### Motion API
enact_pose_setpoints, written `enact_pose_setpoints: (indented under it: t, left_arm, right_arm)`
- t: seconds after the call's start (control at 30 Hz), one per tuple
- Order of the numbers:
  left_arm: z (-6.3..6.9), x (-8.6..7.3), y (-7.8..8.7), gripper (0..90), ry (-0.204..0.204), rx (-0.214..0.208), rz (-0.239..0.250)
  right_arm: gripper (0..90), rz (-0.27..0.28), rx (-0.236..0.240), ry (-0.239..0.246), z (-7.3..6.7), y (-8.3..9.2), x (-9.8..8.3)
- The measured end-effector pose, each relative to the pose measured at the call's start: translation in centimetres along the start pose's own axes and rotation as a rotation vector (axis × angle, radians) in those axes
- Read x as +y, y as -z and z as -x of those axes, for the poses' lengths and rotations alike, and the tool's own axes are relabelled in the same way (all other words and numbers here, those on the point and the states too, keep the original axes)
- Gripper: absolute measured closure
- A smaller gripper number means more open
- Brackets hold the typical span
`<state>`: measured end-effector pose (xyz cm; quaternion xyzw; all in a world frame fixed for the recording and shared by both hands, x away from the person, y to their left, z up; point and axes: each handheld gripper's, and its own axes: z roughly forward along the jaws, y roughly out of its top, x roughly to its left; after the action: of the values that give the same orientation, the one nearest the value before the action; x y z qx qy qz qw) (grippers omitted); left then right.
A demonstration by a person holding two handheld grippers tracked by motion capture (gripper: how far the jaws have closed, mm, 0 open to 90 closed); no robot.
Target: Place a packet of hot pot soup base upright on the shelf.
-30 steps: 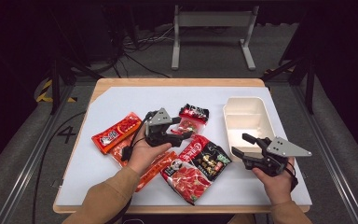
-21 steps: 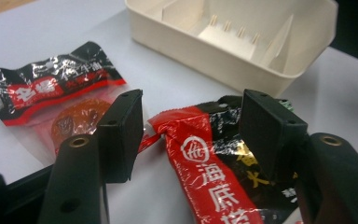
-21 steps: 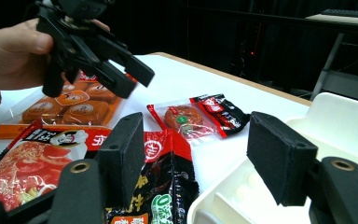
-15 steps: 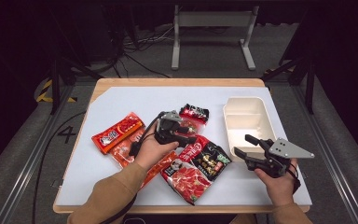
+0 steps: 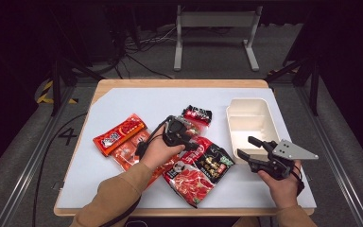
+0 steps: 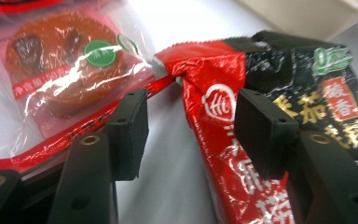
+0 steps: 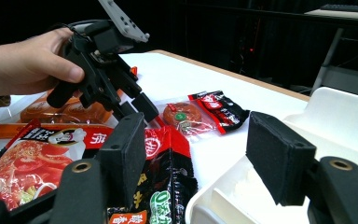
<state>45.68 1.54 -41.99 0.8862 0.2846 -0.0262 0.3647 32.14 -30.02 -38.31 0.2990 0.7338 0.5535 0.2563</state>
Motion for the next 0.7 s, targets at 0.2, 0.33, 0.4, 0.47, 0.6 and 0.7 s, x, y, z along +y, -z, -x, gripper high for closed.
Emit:
enact_pose_setpoints:
  t: [0.2, 0.33, 0.4, 0.47, 0.6, 0.7]
  left_arm:
    - [-0.2, 0.0, -0.9, 44.8, 0.023, -0.034, -0.028]
    - [0.0, 0.3, -1.2, 47.6, 0.029, -0.033, -0.075]
    - [0.0, 0.5, -1.3, 50.0, 0.030, -0.031, -0.091]
    - [0.1, 0.6, -1.4, 52.6, 0.044, -0.028, -0.100]
    - [0.2, 0.8, -1.6, 62.3, 0.102, -0.060, -0.126]
    - [0.5, 0.9, -1.7, 69.2, 0.107, -0.050, -0.143]
  right_arm:
    - [37.8, 0.000, 0.008, -0.011, 0.1, 0.0, 0.0]
    - [37.8, -0.003, 0.009, -0.011, 0.1, -0.1, 0.0]
    - [37.8, -0.003, 0.010, -0.010, 0.1, -0.1, 0.0]
    - [37.8, -0.003, 0.010, -0.010, 0.1, -0.1, 0.0]
    - [37.7, -0.005, 0.011, -0.007, 0.1, -0.1, -0.1]
    - [37.7, -0.007, 0.013, -0.006, 0.1, -0.2, -0.1]
